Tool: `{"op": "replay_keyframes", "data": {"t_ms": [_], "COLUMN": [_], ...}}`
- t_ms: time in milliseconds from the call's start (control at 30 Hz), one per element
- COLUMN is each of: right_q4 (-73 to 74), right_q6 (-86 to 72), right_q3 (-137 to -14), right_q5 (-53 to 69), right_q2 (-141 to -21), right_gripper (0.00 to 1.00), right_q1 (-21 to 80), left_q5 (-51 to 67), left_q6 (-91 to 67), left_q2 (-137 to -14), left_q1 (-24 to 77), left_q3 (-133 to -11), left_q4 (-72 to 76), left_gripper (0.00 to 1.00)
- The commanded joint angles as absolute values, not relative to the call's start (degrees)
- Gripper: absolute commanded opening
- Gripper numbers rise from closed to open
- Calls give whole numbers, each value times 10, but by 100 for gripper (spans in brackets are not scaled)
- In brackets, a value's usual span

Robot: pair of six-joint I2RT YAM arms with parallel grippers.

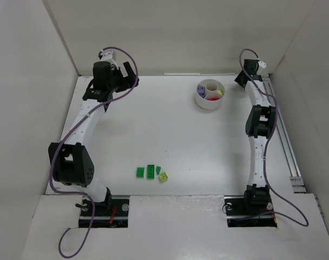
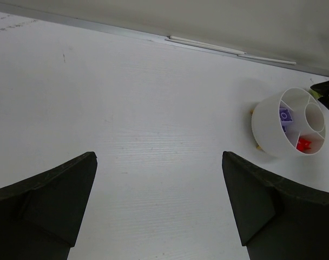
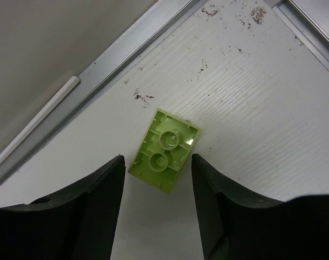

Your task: Sort the legos into containers by color

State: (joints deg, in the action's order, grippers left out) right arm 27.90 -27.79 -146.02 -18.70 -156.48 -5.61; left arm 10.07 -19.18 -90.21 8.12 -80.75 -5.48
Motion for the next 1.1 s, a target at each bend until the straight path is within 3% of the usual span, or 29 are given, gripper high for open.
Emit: {"op": "replay_keyframes", "data": {"t_ms": [0,367,800,1067], "right_q4": [271,190,99,116], "right_q6": [-292,-214,-29,5], "right_q3": [-1478,-1347,-1087,-1021], "right_q5": [-205,-178,46,192], "right_q2": [-1570,-1449,-1223,-1181], "right_gripper": [57,26,22,22], "right_q1": [-58,-58,-14,-14], "left_q5": [105,150,177,184], "left_q6": [-190,-196,-227,-245], "left_q2": [-878,-889,-847,-817], "left_q1": [74,69,69,69], "left_q3": [-811,-811,-759,-708], "left_q4": [-38,-38,-21,-9], "left_gripper": [100,99,99,99]}}
